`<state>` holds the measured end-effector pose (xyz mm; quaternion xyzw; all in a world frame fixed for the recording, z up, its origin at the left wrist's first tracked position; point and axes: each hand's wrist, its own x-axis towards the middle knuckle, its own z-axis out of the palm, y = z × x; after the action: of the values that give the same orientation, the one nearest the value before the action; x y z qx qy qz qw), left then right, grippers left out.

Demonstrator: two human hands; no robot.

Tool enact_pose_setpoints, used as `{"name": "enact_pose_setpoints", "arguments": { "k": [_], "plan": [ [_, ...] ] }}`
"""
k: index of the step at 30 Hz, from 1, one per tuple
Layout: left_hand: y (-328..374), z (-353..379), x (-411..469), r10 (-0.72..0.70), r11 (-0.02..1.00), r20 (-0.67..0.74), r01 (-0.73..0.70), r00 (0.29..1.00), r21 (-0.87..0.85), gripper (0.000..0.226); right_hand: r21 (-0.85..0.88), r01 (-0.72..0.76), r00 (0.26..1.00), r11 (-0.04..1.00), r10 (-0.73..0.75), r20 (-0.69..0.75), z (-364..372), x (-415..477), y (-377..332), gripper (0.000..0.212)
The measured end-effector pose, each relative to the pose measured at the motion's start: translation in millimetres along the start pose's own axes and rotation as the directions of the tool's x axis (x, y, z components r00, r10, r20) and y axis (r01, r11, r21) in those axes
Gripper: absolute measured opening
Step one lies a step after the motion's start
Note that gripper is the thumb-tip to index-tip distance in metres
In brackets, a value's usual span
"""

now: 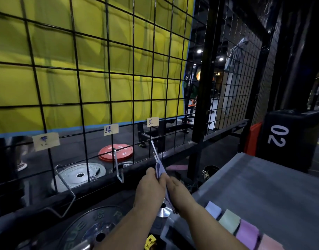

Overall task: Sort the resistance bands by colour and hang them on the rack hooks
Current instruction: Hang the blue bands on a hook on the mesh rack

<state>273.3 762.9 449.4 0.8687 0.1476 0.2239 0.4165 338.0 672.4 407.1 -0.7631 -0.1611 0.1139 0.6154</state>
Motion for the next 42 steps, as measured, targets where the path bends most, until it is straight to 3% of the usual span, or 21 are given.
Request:
{"name": "enact_pose_setpoints", "arguments": {
  "k": [6, 17, 25, 34, 42],
  "plan": [
    [-12, 10, -1, -0.099, 0.991, 0.071, 0.092, 0.993, 0.094, 0.035, -0.041, -0.048, 0.999, 0.998, 0.047, -0.019, -8, -12, 17, 0.031],
    [-21, 31, -25, -0.138, 0.973, 0.175, 0.1, 0.975, 0.208, 0.037, -0.026, -0.132, 0.991, 0.991, 0.132, 0.0, -17, -34, 42, 0.027],
    [-36, 36, -31, -0.094, 0.979, 0.12, 0.07, 0.988, 0.19, 0.035, -0.034, -0.091, 0.996, 0.995, 0.09, -0.017, -10, -35, 44, 0.028],
    [-49, 49, -32, -0.094, 0.968, 0.151, 0.055, 0.984, 0.243, 0.038, -0.052, -0.051, 0.999, 0.997, 0.051, -0.005, -11, -39, 51, 0.028],
    [-60, 54, -30, -0.121, 0.977, 0.136, 0.094, 0.983, 0.192, 0.037, 0.057, -0.076, 0.997, 0.995, 0.078, -0.025, -5, -33, 52, 0.029]
  ]
}}
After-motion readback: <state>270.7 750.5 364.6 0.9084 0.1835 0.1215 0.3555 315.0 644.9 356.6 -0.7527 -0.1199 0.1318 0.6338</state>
